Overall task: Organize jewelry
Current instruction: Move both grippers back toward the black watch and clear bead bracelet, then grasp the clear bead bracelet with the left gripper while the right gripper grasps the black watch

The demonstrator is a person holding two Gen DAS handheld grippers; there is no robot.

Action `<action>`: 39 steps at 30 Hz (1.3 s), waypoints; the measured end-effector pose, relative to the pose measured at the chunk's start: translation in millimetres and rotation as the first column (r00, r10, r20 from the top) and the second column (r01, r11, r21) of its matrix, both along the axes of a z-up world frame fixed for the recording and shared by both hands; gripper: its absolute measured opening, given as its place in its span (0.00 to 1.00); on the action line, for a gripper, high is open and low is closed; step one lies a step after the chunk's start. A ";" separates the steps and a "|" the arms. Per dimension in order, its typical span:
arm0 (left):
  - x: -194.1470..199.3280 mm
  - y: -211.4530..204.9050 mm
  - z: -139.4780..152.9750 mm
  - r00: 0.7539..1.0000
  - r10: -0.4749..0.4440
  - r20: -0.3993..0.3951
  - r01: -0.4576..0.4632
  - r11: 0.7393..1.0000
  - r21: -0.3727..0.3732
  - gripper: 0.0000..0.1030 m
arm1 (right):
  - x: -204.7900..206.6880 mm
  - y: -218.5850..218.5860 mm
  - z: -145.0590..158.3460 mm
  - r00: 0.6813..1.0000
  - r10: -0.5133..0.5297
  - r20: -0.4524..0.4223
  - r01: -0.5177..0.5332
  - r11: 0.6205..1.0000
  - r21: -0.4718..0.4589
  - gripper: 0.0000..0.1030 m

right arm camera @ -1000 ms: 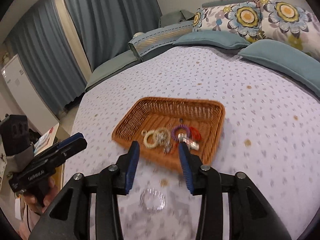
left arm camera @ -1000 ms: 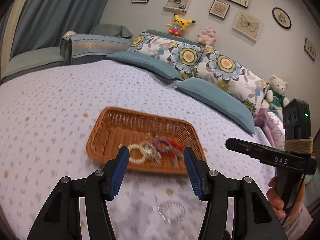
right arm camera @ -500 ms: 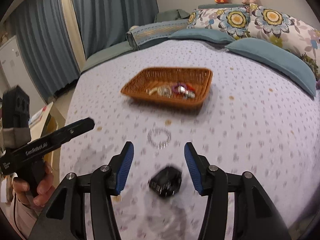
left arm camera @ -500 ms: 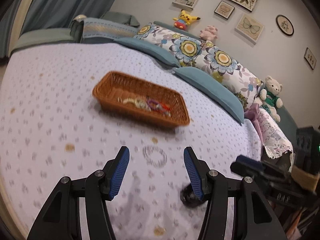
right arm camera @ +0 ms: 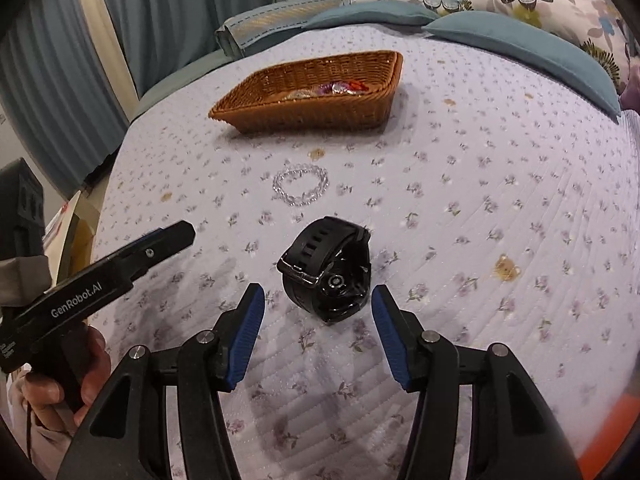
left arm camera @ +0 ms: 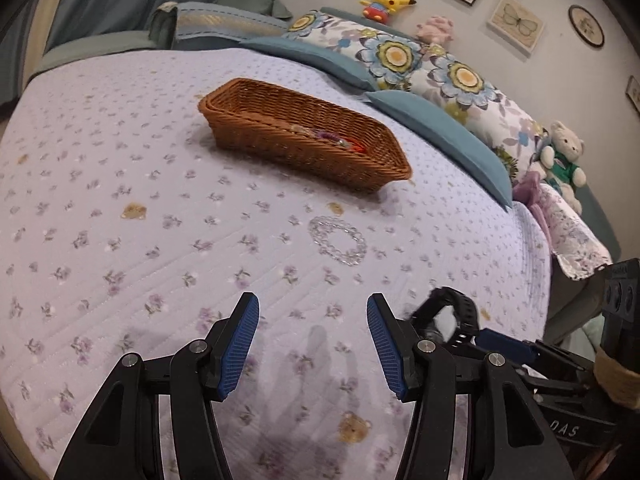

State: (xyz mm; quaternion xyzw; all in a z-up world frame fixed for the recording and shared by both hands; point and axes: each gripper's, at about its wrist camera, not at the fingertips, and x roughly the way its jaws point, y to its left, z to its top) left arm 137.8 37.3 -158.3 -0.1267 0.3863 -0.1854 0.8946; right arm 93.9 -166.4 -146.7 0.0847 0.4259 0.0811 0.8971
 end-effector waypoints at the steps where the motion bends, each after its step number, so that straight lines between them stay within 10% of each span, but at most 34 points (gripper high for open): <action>1: -0.4 -1.1 0.7 1.000 0.001 0.008 -0.002 1.000 0.010 0.56 | 1.1 1.3 -0.5 1.000 -0.001 0.001 0.001 1.000 -0.001 0.57; 13: 6.0 -14.4 -3.5 0.999 -0.035 -0.003 0.036 0.997 0.063 0.56 | 22.0 -0.4 -20.4 1.000 -0.023 -0.011 0.022 0.999 -0.038 0.39; 24: 66.1 -27.4 -3.1 0.996 -0.048 -0.072 0.050 0.999 0.021 0.56 | 33.6 -55.2 -27.7 0.998 -0.063 -0.031 0.066 0.993 0.095 0.39; 39: 116.0 -70.8 -30.4 0.987 -0.112 -0.117 0.125 0.985 0.120 0.46 | 21.2 -47.0 -27.4 0.999 -0.050 0.010 0.050 0.999 0.015 0.39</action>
